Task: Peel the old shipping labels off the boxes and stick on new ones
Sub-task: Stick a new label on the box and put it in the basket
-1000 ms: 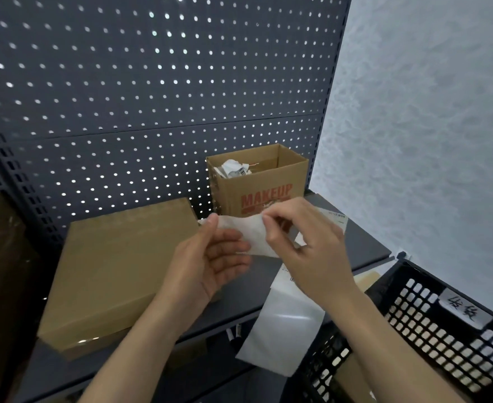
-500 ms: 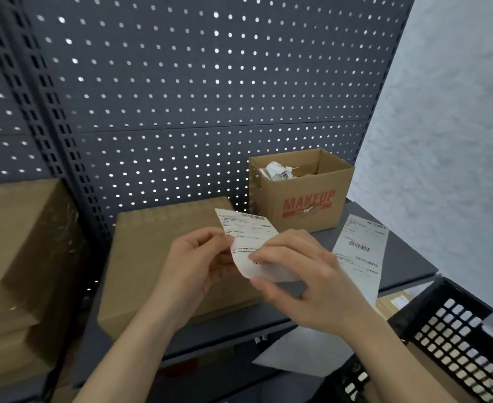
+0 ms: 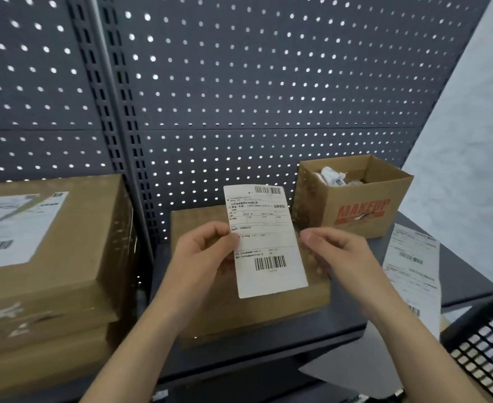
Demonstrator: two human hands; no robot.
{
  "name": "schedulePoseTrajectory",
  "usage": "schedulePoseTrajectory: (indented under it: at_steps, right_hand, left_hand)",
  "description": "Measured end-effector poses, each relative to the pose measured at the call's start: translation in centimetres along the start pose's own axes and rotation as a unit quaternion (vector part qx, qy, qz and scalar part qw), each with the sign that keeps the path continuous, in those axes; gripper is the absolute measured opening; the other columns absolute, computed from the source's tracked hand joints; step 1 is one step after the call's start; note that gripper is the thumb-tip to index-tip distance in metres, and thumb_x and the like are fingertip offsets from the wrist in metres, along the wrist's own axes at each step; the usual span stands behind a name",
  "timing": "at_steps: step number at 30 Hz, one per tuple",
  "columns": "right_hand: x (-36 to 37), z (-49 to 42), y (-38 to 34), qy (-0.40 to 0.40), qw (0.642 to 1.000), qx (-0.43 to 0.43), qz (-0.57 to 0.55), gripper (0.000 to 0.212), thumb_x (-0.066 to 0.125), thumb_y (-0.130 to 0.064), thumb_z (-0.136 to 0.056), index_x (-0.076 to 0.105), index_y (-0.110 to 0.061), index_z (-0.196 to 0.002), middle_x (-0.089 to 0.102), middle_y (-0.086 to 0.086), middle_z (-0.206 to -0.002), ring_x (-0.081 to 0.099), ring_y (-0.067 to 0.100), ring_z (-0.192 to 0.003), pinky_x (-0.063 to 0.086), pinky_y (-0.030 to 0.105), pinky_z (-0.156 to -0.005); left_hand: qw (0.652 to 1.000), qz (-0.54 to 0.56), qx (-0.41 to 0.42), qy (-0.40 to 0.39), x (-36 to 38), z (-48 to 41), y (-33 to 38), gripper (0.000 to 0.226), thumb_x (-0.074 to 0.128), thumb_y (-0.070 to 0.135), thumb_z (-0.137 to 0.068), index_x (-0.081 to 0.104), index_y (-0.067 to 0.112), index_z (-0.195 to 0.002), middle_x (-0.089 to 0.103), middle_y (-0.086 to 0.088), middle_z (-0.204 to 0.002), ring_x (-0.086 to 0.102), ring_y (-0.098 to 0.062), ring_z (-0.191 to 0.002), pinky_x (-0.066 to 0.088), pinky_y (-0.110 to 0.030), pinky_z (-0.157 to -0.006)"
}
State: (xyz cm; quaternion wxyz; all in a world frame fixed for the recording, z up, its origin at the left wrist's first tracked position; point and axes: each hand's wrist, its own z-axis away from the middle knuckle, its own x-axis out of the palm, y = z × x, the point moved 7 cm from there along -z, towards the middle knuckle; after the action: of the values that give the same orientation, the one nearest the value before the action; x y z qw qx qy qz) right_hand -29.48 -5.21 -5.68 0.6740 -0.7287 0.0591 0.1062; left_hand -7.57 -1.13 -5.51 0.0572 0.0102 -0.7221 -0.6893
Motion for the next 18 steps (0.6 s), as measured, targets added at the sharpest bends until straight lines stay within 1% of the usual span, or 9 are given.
schedulePoseTrajectory:
  at_steps: [2,4,8,10,12,14,15,17,18]
  right_hand:
    - [1.4,-0.3,0.7,-0.041,0.998,0.036,-0.019,0.015,0.065,-0.032,-0.092,0.079,-0.027,-0.095,0.076,0.007,-0.093,0.064,0.016,-0.079,0.049,0.028,-0.068]
    - [2.7,-0.6,0.7,-0.074,0.995,0.037,-0.048,0.017,0.065,-0.028,-0.093,0.079,-0.021,-0.098,0.076,0.008,-0.097,0.062,0.021,-0.081,0.045,0.031,-0.068]
    - [3.5,-1.8,0.1,-0.095,0.993,0.008,-0.065,0.013,0.067,-0.016,-0.092,0.079,-0.016,-0.094,0.076,0.008,-0.093,0.060,0.015,-0.073,0.042,0.030,-0.063]
    - [3.7,-2.6,-0.2,-0.104,0.994,-0.006,-0.044,0.011,0.068,-0.015,-0.091,0.078,-0.017,-0.094,0.077,0.005,-0.090,0.062,0.011,-0.071,0.046,0.027,-0.063]
    - [4.0,-3.5,-0.5,-0.112,0.993,-0.021,-0.020,0.010,0.069,-0.015,-0.090,0.078,-0.019,-0.094,0.077,0.000,-0.088,0.063,0.007,-0.070,0.049,0.022,-0.063]
    - [4.3,-4.2,-0.8,-0.124,0.991,-0.036,-0.021,0.009,0.069,-0.014,-0.090,0.077,-0.017,-0.094,0.077,-0.002,-0.089,0.068,0.007,-0.075,0.051,0.020,-0.065]
    - [4.4,-4.5,-0.9,-0.129,0.990,-0.039,-0.030,0.009,0.069,-0.013,-0.090,0.076,-0.017,-0.094,0.077,-0.001,-0.090,0.071,0.011,-0.081,0.054,0.023,-0.069]
    - [4.5,-5.1,-0.9,-0.137,0.989,-0.044,-0.031,0.009,0.069,-0.014,-0.091,0.076,-0.017,-0.095,0.077,0.000,-0.094,0.072,0.022,-0.091,0.059,0.038,-0.080]
    - [4.7,-5.4,-0.8,-0.143,0.988,-0.047,-0.026,0.009,0.068,-0.015,-0.091,0.076,-0.017,-0.096,0.077,0.001,-0.095,0.072,0.024,-0.093,0.058,0.044,-0.085]
  left_hand:
    - [1.000,0.005,-0.003,-0.005,-0.9,-0.1,-0.2,0.018,0.053,0.011,-0.098,0.068,0.006,-0.090,0.076,-0.003,-0.101,0.071,-0.025,-0.096,0.056,-0.043,-0.084]
    - [1.000,0.005,-0.009,-0.005,-1.5,-0.2,-0.5,0.017,0.054,0.011,-0.098,0.068,0.006,-0.090,0.075,-0.002,-0.102,0.071,-0.023,-0.098,0.055,-0.047,-0.090]
    - [1.000,-0.025,-0.005,0.006,-2.5,-0.4,-0.8,0.013,0.057,0.011,-0.096,0.070,0.008,-0.095,0.076,-0.001,-0.101,0.071,-0.022,-0.097,0.054,-0.049,-0.092]
    - [0.998,-0.065,0.009,0.017,-3.0,-0.6,-0.6,0.011,0.060,0.011,-0.094,0.071,0.011,-0.098,0.076,0.001,-0.099,0.072,-0.019,-0.094,0.057,-0.043,-0.088]
    - [0.995,-0.094,0.019,0.031,-3.4,-0.9,-0.4,0.012,0.063,0.011,-0.093,0.071,0.015,-0.099,0.075,0.005,-0.098,0.071,-0.015,-0.092,0.060,-0.033,-0.080]
    - [0.993,-0.110,0.022,0.046,-3.5,-1.0,-0.3,0.013,0.064,0.010,-0.092,0.071,0.017,-0.100,0.075,0.006,-0.097,0.071,-0.011,-0.090,0.060,-0.027,-0.075]
    - [0.991,-0.120,0.022,0.053,-3.5,-1.0,-0.2,0.014,0.064,0.010,-0.092,0.071,0.018,-0.101,0.075,0.006,-0.097,0.071,-0.010,-0.090,0.059,-0.026,-0.073]
    - [0.987,-0.141,0.022,0.067,-3.6,-1.1,-0.2,0.016,0.065,0.009,-0.091,0.070,0.020,-0.102,0.076,0.007,-0.097,0.071,-0.008,-0.090,0.059,-0.028,-0.071]
    - [0.986,-0.148,0.023,0.076,-3.6,-1.2,-0.1,0.017,0.066,0.009,-0.091,0.070,0.021,-0.102,0.076,0.008,-0.096,0.070,-0.008,-0.090,0.058,-0.030,-0.071]
